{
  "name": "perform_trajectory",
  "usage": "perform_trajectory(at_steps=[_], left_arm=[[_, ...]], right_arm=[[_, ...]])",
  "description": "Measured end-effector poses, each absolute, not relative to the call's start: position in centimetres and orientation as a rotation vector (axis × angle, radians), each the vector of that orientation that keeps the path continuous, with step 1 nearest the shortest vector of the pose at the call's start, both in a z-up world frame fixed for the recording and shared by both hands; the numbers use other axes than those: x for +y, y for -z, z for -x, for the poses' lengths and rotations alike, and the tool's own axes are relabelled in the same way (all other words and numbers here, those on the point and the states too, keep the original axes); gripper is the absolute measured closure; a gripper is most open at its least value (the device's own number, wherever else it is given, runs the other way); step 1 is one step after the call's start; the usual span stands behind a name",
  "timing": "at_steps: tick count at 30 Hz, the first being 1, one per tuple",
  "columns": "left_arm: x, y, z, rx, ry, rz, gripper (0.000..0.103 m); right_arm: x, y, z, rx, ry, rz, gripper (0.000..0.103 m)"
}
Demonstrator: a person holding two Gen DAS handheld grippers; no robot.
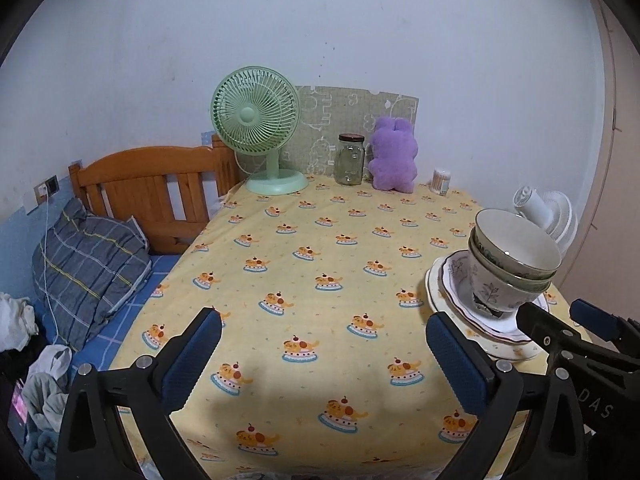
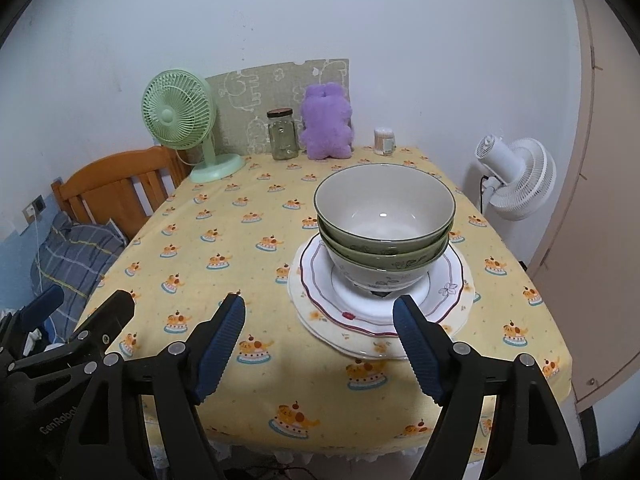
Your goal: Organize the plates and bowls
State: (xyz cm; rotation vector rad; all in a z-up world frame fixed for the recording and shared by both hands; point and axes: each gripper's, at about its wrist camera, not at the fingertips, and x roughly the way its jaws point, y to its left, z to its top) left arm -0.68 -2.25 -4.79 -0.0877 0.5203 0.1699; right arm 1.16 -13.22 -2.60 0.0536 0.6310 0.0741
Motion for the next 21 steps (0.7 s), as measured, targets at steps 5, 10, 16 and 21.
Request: perform_trajectory(at_steps=[5,10,16,21], left_arm=[[-2.08,4.4,0.82,0.508,-0.178,0.097,0.0],[-2.16,4.33,0.92,0.501,-0.182,0.088,0.0],[-2.19,4.12,0.96,0.494,-0.173,0.089,0.0],[-2.47,4.04,0.92,0.495,-0.168,0.083,0.0]], right_arm=[[-13.14,2.51,-1.32,0.628,-0.089,-0.05,0.023],[-13.15,2.5,-1.47,0.628,-0.095,-0.058,0.023],[-13.13,2.53,-1.59,0.635,-0.096,-0.059,0.023],[-13.22,2.53,-1.63,0.634,-0.087,-0.063,0.023]])
